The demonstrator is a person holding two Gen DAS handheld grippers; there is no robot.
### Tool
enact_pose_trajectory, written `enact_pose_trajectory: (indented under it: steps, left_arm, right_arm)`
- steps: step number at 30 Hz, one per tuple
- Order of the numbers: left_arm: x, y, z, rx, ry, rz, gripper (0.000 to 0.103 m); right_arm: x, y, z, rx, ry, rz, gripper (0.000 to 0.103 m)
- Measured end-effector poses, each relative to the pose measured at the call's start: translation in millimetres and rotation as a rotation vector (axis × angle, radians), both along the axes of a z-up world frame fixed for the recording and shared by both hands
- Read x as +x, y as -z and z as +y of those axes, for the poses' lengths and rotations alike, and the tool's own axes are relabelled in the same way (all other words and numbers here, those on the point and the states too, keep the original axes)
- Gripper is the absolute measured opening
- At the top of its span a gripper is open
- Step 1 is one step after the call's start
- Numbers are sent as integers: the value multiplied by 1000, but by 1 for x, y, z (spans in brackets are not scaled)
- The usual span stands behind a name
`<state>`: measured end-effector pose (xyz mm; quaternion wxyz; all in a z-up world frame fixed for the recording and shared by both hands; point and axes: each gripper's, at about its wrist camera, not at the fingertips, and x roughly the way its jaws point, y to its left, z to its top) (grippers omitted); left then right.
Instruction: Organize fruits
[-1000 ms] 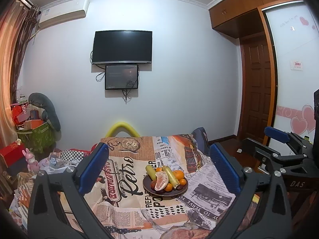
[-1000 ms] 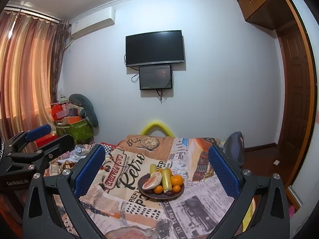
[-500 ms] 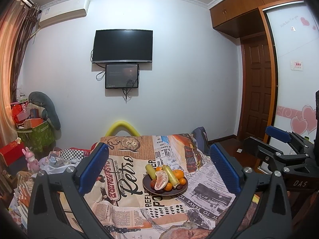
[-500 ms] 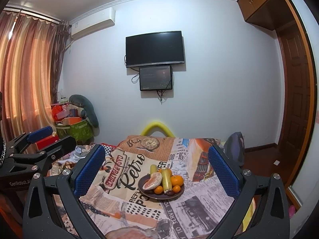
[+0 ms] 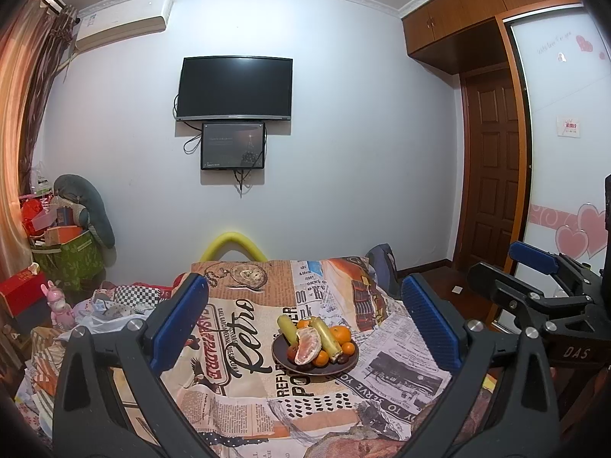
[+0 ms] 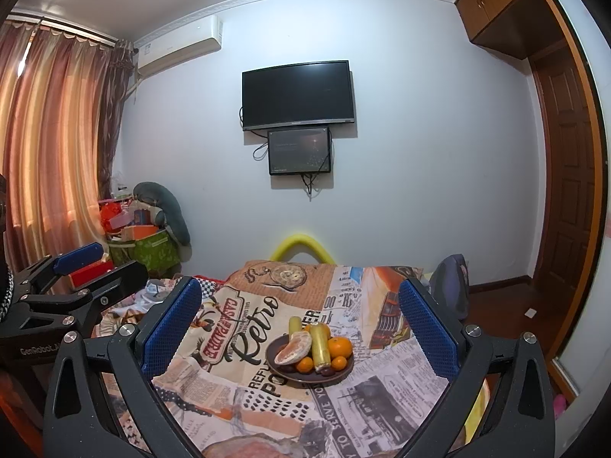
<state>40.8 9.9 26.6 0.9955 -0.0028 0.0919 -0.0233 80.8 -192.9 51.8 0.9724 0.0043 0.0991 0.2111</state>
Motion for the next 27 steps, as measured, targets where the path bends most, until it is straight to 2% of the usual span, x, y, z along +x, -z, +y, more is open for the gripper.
enact_pose_trajectory:
  steps: [27]
  left_arm:
    - [-1, 3, -4, -9, 33, 21, 103]
  right_arm:
    - [-1, 1, -2, 4, 7, -3, 103]
